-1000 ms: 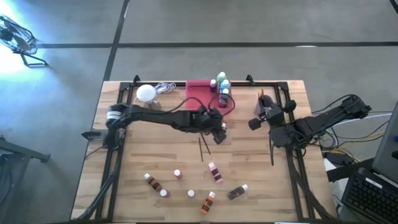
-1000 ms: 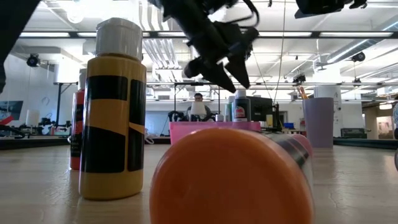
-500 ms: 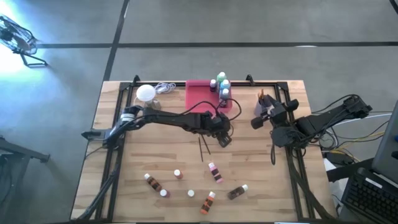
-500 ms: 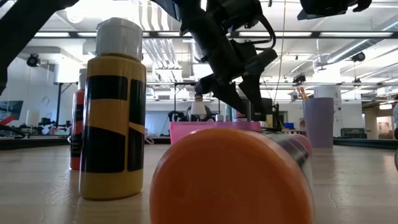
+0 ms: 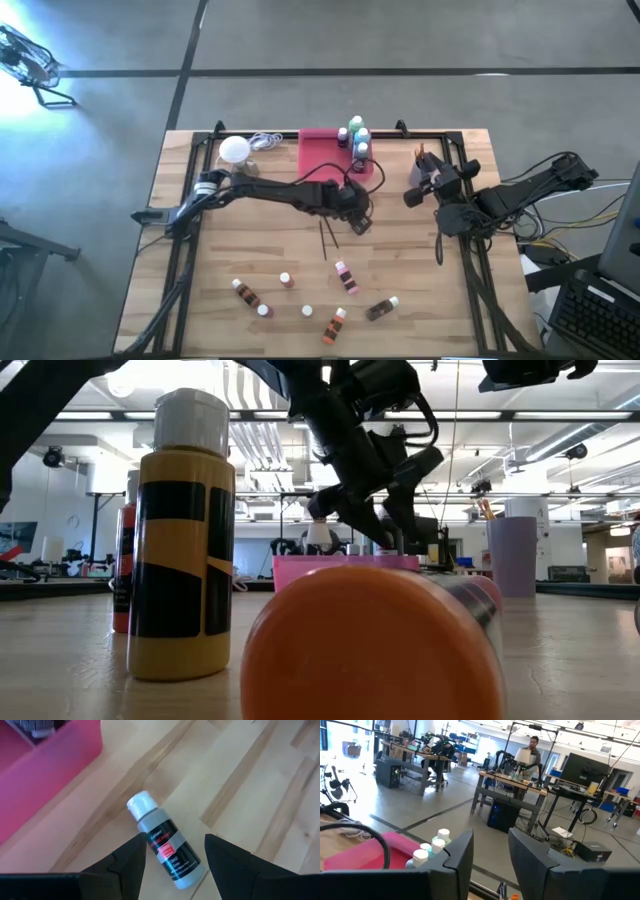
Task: Pick & Place Paint Supplies
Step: Put the grey black paint bottle into the pink bin
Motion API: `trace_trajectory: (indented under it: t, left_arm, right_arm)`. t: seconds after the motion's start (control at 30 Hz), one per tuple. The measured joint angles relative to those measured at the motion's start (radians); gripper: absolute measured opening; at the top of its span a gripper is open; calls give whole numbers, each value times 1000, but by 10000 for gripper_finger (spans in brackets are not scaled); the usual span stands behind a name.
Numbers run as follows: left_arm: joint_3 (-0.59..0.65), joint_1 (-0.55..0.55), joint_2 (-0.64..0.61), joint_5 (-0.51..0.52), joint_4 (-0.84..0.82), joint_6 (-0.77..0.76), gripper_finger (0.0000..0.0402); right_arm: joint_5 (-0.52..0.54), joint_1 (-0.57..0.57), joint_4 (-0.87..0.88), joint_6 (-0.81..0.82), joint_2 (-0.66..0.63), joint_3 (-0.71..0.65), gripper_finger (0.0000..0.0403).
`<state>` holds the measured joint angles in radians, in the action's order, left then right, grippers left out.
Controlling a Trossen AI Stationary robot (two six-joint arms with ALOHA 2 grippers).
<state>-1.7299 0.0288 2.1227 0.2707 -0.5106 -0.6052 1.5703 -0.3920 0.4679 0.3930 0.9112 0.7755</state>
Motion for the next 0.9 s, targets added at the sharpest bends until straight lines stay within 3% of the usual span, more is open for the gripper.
trace_trajectory:
  t: [0.63,0.9]
  left_arm:
    - [198,2,0,-27,282,-66,207]
    - [205,2,37,-69,320,-66,209]
  right_arm:
    - [0,0,-2,0,0,0,82]
    - [0,0,-3,0,0,0,99]
